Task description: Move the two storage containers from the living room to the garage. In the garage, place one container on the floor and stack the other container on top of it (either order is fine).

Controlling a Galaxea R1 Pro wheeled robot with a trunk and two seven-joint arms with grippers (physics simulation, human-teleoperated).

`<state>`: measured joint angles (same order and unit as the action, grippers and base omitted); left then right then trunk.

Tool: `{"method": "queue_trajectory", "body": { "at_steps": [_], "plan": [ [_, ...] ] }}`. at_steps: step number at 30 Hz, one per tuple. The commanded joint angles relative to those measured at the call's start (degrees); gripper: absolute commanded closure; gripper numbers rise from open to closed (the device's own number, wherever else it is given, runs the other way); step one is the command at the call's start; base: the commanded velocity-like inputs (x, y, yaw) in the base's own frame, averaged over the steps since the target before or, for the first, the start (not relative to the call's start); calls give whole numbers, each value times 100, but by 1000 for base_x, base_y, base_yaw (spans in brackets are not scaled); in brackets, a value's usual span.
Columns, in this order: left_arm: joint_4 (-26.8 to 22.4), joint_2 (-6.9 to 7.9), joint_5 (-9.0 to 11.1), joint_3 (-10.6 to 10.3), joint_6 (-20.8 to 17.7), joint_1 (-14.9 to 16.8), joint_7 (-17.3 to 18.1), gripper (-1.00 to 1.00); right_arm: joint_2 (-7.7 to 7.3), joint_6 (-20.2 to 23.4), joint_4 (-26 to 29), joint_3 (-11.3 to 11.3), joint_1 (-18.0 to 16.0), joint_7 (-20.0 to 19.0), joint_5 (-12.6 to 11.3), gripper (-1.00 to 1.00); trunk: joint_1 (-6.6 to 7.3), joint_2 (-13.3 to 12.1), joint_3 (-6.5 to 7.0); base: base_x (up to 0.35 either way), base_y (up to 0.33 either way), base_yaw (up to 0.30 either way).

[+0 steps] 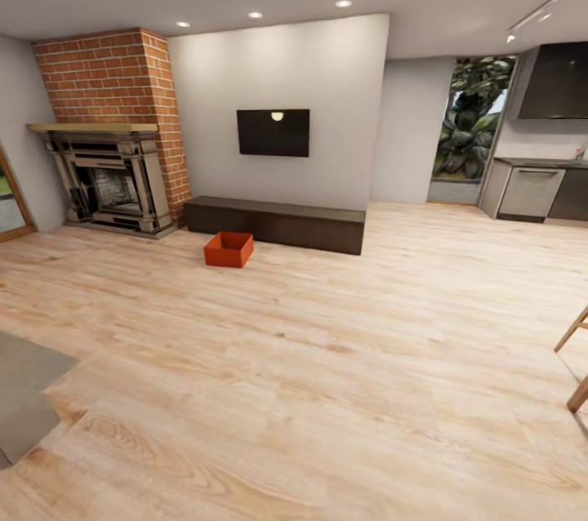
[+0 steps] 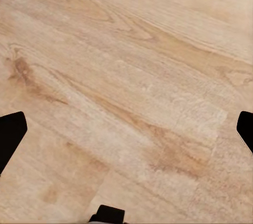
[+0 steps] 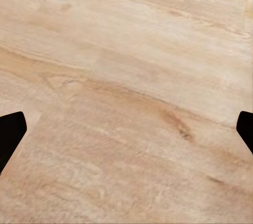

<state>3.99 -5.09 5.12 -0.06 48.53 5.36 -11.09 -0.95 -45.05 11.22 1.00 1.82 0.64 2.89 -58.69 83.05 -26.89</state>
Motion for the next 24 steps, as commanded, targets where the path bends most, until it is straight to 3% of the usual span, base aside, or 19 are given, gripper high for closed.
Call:
{"method": "queue_trajectory", "body": {
  "at_steps": [1,24],
  "plan": [
    [22,5,50,-9,34,9,28,-100,-2,-7,9,6,3,7,18,-100,-4,2,-5,329,0,0],
    [21,8,50,-8,34,9,28,-100,-2,-12,11,5,3,7,18,-100,-4,2,-5,329,-26,0]
  ]
}}
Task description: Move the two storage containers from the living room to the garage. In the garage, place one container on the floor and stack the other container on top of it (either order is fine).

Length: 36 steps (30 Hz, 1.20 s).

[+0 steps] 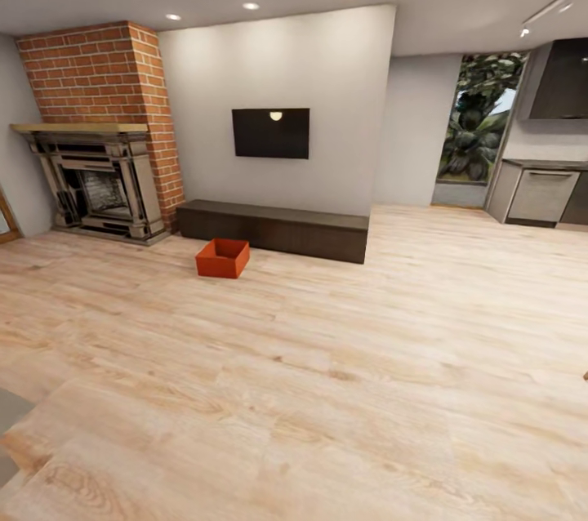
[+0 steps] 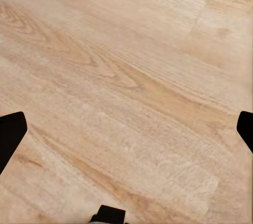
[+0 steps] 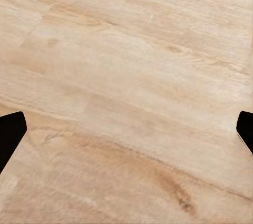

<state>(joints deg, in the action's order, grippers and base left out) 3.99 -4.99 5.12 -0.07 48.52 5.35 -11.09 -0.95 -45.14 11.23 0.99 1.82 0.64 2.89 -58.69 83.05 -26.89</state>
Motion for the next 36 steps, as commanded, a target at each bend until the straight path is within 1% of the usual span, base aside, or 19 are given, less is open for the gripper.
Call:
{"method": "queue_trajectory", "body": {
  "at_steps": [1,36],
  "plan": [
    [22,-2,51,-7,35,9,28,-100,-2,-3,10,6,3,7,19,-100,-4,3,-5,329,-85,0],
    [22,-2,51,-7,35,9,28,-100,-2,5,11,6,3,7,19,-100,-4,3,-5,329,-78,0]
  ]
}}
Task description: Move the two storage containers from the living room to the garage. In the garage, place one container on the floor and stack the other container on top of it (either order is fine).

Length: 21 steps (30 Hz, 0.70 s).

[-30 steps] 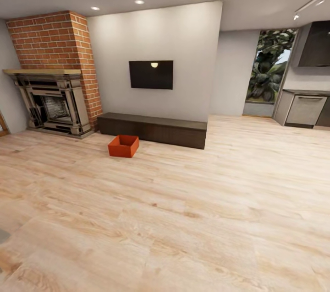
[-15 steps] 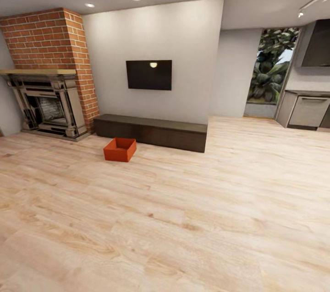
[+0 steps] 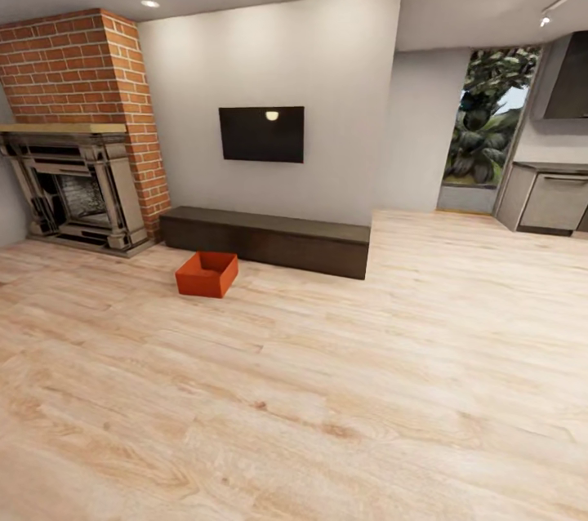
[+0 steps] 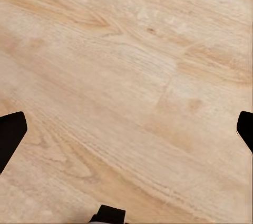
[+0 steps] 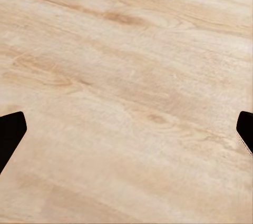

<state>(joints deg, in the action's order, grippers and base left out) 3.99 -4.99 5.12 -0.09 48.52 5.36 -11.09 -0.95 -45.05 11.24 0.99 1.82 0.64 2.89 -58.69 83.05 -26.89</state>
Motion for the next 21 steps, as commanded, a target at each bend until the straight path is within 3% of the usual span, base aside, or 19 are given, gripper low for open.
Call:
{"method": "queue_trajectory", "body": {
  "at_steps": [1,21],
  "plan": [
    [22,-2,51,-6,35,9,27,-100,-2,-3,9,6,3,7,19,-100,-4,3,-5,329,-75,0],
    [22,-1,51,-6,35,9,27,-100,-2,-3,10,6,4,7,18,-100,-4,3,-5,329,-75,0]
  ]
}}
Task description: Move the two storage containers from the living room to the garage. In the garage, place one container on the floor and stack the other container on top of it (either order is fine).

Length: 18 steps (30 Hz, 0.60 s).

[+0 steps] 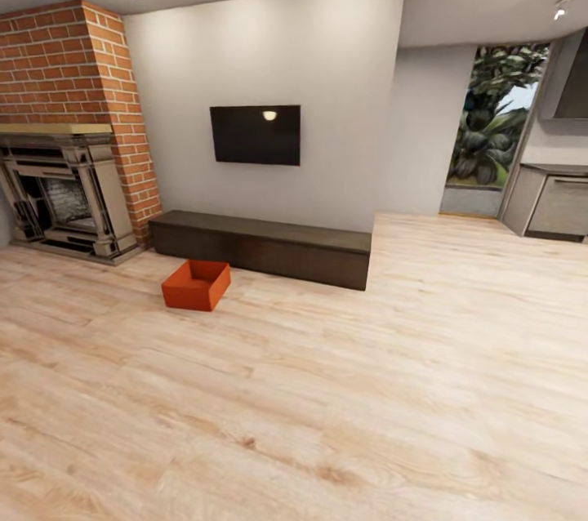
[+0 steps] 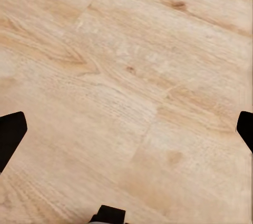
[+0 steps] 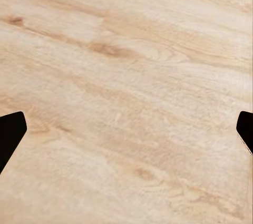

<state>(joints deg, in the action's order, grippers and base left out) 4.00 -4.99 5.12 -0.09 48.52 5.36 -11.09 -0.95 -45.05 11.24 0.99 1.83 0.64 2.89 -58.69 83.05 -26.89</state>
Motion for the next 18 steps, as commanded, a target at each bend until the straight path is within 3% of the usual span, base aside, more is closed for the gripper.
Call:
{"method": "queue_trajectory", "body": {
  "at_steps": [1,18],
  "plan": [
    [22,-2,51,-5,35,9,27,-100,-2,-3,8,6,3,7,19,-100,-4,3,-5,329,-75,0],
    [22,-2,51,-7,35,9,27,-100,-2,-3,9,6,2,7,19,-100,-4,3,-5,329,-75,0]
  ]
}}
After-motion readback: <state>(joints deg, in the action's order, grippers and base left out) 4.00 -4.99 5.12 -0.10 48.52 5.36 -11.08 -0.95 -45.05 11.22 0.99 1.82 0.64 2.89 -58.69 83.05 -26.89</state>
